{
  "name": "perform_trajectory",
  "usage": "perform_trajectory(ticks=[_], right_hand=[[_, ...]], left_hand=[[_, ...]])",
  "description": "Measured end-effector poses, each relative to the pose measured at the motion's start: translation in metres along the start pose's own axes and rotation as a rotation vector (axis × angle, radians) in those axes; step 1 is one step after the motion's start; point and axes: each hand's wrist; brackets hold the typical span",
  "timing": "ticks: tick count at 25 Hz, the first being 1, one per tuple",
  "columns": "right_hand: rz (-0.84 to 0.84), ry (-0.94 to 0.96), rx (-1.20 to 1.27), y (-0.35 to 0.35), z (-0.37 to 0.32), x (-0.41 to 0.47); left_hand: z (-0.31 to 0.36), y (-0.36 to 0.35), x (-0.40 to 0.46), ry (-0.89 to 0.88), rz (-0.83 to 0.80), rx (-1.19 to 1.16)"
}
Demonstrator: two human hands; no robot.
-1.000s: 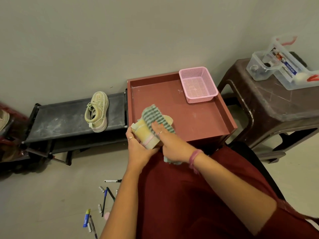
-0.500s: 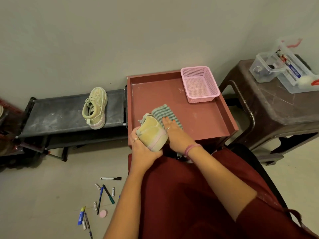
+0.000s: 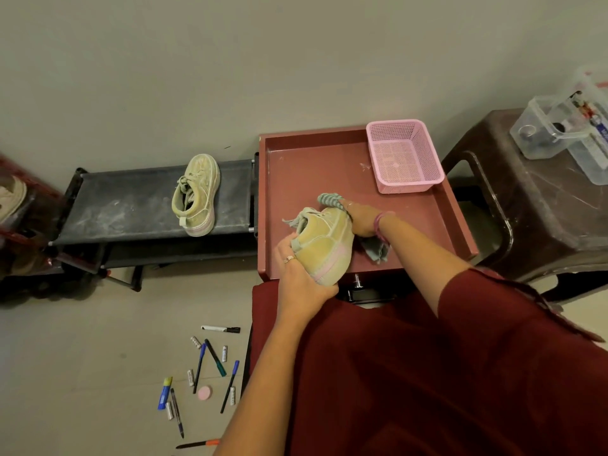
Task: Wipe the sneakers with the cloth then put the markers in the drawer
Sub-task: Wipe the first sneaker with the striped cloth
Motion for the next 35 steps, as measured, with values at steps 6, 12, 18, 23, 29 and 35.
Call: perform_trajectory(ticks=[6, 12, 18, 23, 29, 35], right_hand=[[0.162, -0.019, 0.182, -0.029, -0.011, -0.087], [0.054, -0.024, 0.561, -0.026, -0.008, -0.136], [0.156, -0.244, 1.244, -0.014, 0.012, -0.129], [0.333, -0.339, 1.563, -0.002, 0.019, -0.116], [0.372, -0.379, 1.653, -0.011, -0.008, -0.081], [0.378, -0.428, 1.668, -0.031, -0.022, -0.053]], left_hand=[[0.006, -0.007, 0.003, 0.001, 0.04, 0.005], [0.001, 0.0, 0.012, 0.151, -0.169, 0.031], [0.004, 0.009, 0.023, 0.515, -0.174, -0.419], [-0.003, 0.024, 0.022, 0.236, 0.035, -0.193], [-0.022, 0.081, 0.075, -0.064, 0.32, 0.096], [-0.057, 0.09, 0.144, 0.003, 0.273, 0.222]])
Point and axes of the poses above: each hand's wrist, its own x-axis towards the middle knuckle, its own y-axis out of the back of the hand, z = x × y, and after that the axes turned 10 degrees about z, right-handed
